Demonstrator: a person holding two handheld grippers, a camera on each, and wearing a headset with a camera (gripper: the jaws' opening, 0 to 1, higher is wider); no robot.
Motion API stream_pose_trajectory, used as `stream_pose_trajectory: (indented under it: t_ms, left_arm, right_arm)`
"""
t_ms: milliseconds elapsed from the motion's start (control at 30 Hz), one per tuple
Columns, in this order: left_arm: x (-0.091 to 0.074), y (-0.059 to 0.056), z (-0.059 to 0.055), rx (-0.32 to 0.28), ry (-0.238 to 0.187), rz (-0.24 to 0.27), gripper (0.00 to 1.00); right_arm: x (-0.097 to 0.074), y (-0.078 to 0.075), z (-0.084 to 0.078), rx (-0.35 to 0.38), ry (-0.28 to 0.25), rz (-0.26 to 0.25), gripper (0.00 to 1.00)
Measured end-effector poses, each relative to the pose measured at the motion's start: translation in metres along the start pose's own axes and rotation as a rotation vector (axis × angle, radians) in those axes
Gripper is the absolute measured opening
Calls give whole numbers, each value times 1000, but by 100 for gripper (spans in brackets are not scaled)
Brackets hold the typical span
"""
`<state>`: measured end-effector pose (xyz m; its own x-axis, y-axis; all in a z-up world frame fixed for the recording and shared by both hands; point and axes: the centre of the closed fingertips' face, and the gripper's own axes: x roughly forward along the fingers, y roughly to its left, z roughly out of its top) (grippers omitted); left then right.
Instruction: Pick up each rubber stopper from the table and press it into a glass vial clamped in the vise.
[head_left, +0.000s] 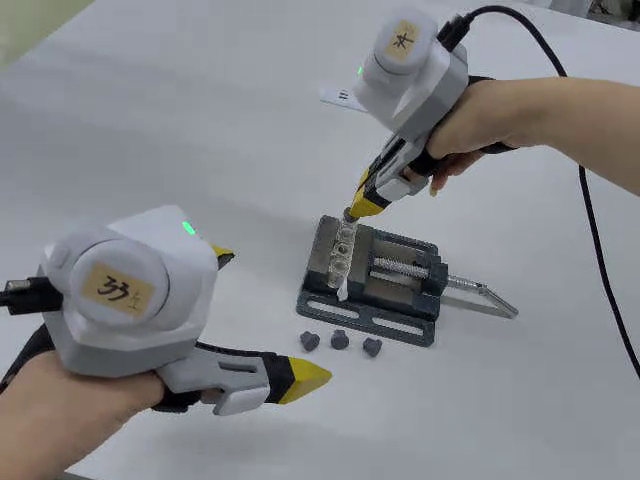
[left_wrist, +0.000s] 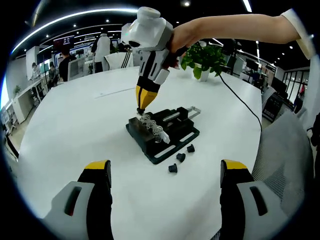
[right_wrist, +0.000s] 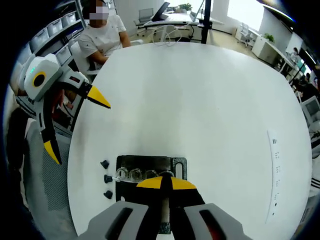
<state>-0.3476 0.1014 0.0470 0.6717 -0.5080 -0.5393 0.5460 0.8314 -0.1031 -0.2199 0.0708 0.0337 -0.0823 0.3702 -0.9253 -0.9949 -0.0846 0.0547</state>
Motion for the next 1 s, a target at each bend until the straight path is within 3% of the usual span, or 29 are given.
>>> stream_pose_trajectory:
  t_ms: [167,267,300,400,533,733,833,1000]
  left_arm:
    - [-1,-1,0,7,5,-1,89]
    - [-1,-1,1,9,5,-1,89]
    - [-1,-1,1,10,4,0,89]
    - [-1,-1,3,16,0,0,89]
    - [-1,-1,4,22,-3,0,89]
    - [-2,-3,3,22,-1,1,89]
    - [-4,-3,2,22,0,4,89]
    - [-7,-2,0,17,1,13,89]
  right_arm:
    - [-3,-7,-5,37,-38,-27,2]
    - [-9,-4,-6,24,-90,-53,13]
    - [-13,-4,-4,52,-128,-67,16]
    - [-19,3,-3,59,-185,-64,24]
    - [-22,11,-9,41,-216,-100,37]
    - [-17,28,-24,79,-235,-86,36]
    - [-16,26,-16,92,-277,-99,36]
    - [-17,57,-23,90,-316,-98,35]
